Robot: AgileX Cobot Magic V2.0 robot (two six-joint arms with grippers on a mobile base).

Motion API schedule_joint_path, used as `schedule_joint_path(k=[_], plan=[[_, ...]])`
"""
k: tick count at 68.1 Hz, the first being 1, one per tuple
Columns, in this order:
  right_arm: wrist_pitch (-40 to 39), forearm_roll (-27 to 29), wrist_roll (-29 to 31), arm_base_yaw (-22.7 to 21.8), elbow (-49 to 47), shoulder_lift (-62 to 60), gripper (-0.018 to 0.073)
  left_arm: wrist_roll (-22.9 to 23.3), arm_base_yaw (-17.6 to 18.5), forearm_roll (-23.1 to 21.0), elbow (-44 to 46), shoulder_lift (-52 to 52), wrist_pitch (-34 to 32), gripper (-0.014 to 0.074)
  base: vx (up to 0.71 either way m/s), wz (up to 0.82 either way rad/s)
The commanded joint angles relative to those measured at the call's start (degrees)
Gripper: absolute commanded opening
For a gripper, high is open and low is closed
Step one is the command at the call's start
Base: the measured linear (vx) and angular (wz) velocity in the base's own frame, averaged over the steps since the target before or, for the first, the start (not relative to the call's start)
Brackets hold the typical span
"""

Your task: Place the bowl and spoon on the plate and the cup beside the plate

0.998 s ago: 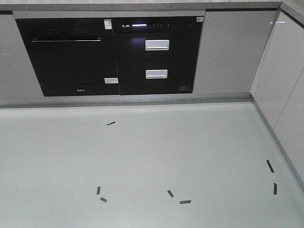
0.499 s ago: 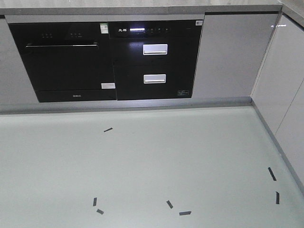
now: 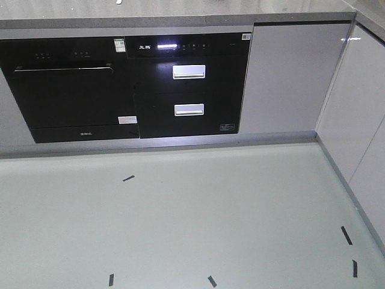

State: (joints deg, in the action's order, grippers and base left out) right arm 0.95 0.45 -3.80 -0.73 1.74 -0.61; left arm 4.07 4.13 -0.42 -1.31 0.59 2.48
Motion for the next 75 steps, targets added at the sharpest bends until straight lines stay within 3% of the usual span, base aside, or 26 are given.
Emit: schedule_joint_path(k=[1,75], plan=[[-4.10,-0.45,0.30,-0.37,0.36,-0.50,-0.0011,-0.11,-0.05,-0.46,1.02,0.82,-4.33,-0.0006,0.15,0.07],[-4.15,-0.45,0.30,-0.37,0.36,-0.50,-0.0011,-0.11,-0.05,-0.46,1.02,0.82,-4.33,-0.0006,0.19,0.06]])
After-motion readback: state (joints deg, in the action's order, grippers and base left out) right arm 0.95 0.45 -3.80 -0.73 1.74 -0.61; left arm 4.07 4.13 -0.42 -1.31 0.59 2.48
